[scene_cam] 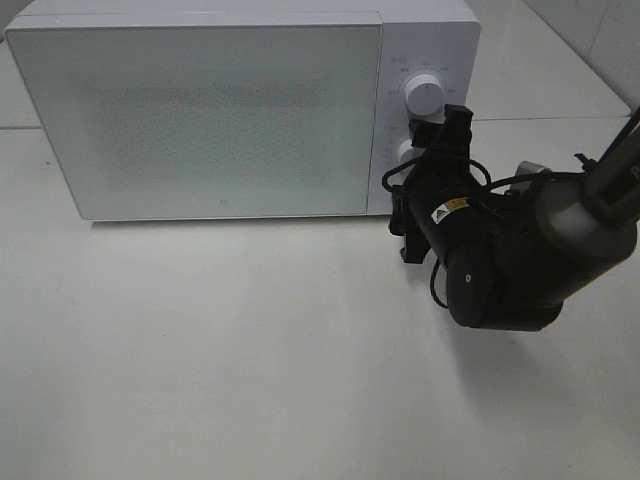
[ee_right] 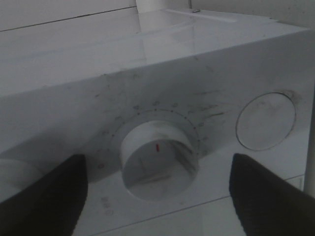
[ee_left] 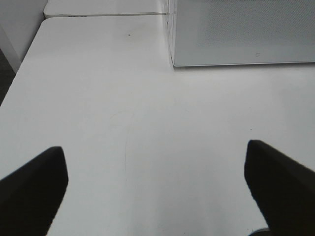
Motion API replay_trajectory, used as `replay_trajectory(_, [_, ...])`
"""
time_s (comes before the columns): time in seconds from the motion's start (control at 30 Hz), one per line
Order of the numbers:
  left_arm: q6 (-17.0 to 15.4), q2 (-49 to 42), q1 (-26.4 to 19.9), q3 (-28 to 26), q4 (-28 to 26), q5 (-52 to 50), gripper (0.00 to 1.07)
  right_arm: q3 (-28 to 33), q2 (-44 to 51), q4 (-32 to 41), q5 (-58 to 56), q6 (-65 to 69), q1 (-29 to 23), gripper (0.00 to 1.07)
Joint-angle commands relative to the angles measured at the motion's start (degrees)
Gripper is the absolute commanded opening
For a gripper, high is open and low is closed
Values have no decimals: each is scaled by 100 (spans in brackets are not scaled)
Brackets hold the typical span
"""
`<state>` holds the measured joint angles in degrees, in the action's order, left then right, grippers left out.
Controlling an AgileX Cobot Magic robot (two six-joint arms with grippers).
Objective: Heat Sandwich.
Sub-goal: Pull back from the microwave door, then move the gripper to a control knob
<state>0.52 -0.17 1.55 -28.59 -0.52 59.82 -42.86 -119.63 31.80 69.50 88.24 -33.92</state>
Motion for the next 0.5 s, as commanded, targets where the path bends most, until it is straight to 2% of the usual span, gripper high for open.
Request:
replay_trajectory(0.03, [6, -155, -23, 23, 17, -46, 92, -52, 34, -138, 332, -195, -17, 82])
replay_trajectory(0.27, [6, -155, -23, 23, 17, -46, 92, -23, 103, -395, 109, -195, -17, 79])
replay_trajectory(0.5, [6, -155, -23, 23, 17, -46, 92, 435, 584, -779, -458, -539, -17, 78])
